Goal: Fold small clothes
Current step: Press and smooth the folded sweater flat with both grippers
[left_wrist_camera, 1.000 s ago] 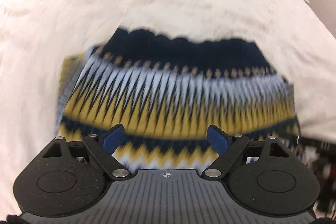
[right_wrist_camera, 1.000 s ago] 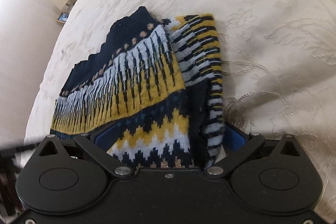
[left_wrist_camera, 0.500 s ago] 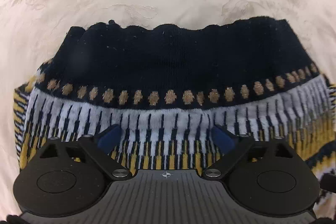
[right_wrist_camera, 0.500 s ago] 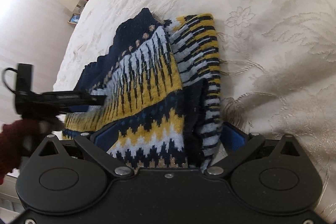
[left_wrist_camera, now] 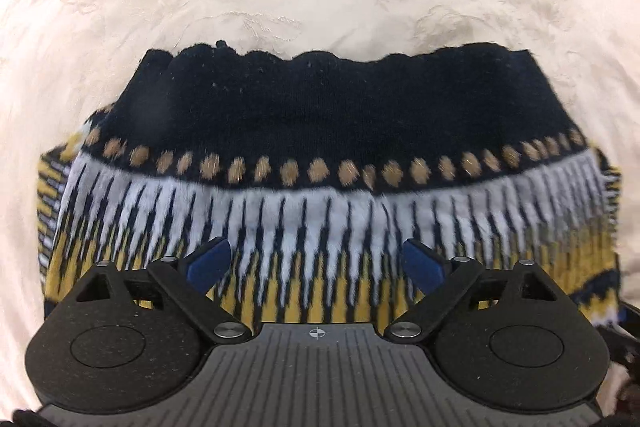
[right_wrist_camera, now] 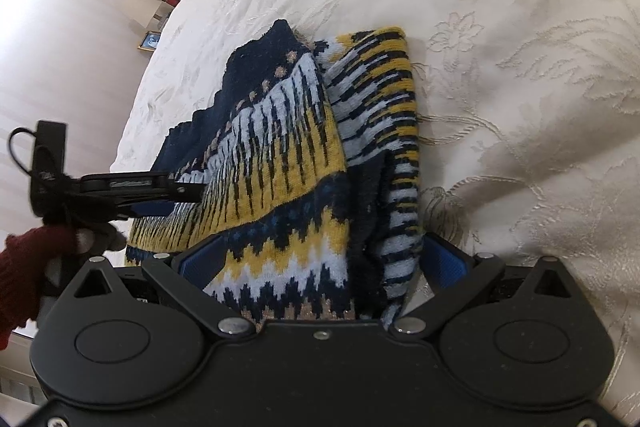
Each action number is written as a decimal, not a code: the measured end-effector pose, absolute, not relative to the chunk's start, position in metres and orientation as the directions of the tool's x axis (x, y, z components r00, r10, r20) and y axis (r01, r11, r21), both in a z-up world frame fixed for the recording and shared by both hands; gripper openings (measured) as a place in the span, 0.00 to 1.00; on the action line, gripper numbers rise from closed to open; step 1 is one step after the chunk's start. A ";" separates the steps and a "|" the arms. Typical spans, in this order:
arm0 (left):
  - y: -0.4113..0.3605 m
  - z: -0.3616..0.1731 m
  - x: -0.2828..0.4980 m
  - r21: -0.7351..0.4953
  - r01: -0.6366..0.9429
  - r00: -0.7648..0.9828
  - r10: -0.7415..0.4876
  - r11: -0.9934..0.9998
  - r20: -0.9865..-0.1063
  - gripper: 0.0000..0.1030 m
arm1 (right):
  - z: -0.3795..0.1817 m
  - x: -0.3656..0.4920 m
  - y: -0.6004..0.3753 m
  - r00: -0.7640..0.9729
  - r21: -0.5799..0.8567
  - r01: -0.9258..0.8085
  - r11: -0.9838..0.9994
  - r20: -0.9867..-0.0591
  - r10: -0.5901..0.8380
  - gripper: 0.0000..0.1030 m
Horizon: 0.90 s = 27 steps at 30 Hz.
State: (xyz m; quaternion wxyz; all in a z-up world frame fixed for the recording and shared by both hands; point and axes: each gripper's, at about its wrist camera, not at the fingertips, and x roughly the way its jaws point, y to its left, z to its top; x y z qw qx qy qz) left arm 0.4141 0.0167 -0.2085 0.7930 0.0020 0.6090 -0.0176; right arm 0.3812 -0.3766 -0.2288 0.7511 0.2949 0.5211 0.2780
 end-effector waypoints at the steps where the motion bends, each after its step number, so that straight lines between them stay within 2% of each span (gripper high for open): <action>1: 0.018 -0.206 0.408 -0.024 0.032 0.259 -0.031 0.999 -0.965 0.90 | -0.229 0.381 -0.376 0.302 0.733 -0.111 0.671 -0.619 0.725 1.00; 5: 0.024 -0.206 0.376 -0.046 0.034 0.233 -0.053 0.998 -0.971 0.90 | -0.228 0.380 -0.376 0.299 0.737 -0.108 0.667 -0.616 0.729 1.00; 10: 0.023 -0.219 0.343 -0.001 0.065 0.207 -0.014 0.998 -0.978 0.92 | -0.229 0.384 -0.379 0.287 0.749 -0.094 0.656 -0.611 0.738 1.00; 15: 0.009 -0.230 0.349 0.039 0.054 0.182 0.029 0.998 -0.983 1.00 | -0.231 0.387 -0.381 0.277 0.758 -0.091 0.646 -0.604 0.747 1.00; 27: 0.004 -0.236 0.355 0.048 0.053 0.190 0.037 0.997 -0.981 1.00 | -0.233 0.396 -0.386 0.263 0.794 -0.093 0.601 -0.562 0.784 1.00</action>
